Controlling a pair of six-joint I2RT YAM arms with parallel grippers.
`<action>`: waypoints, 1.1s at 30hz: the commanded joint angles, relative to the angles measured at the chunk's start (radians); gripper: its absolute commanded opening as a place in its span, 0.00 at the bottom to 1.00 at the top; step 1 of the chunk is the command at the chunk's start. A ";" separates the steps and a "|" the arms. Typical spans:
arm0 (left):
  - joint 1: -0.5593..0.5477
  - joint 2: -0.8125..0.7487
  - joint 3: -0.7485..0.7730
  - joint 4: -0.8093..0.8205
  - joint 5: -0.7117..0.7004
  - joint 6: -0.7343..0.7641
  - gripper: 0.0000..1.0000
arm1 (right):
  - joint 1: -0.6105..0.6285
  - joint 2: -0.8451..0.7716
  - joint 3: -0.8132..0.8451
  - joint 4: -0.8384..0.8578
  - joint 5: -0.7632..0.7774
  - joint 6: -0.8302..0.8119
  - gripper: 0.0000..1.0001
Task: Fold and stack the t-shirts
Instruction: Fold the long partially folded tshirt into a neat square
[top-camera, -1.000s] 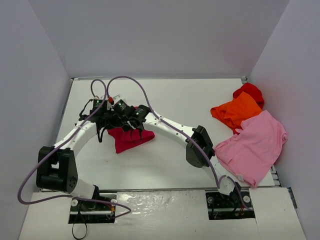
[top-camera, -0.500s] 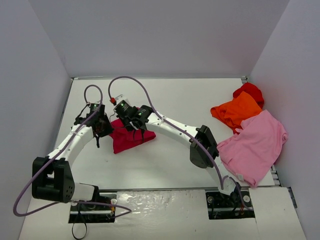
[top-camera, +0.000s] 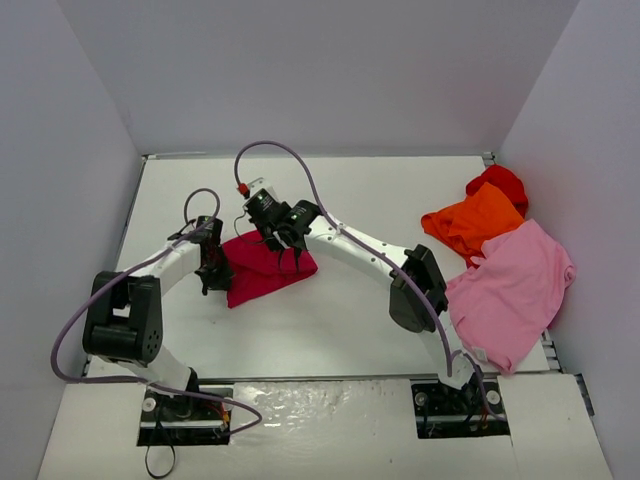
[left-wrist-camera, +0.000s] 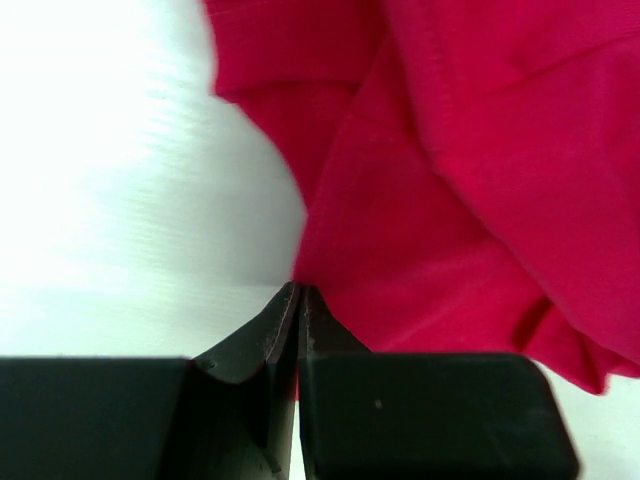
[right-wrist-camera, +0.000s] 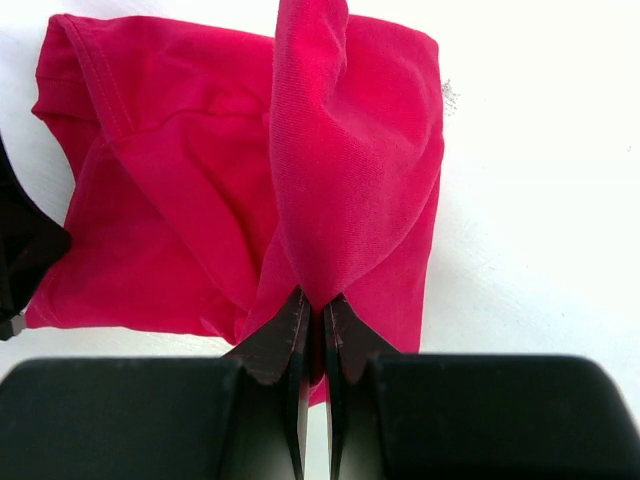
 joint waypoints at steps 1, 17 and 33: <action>0.006 -0.103 0.047 -0.078 -0.139 -0.015 0.00 | 0.002 -0.085 0.008 0.032 0.028 -0.015 0.00; 0.006 0.028 0.014 0.013 -0.156 -0.041 0.00 | -0.001 -0.085 0.029 0.031 0.000 0.001 0.00; 0.008 0.068 0.004 0.060 -0.142 -0.020 0.00 | 0.077 0.070 0.325 0.031 -0.219 0.068 0.00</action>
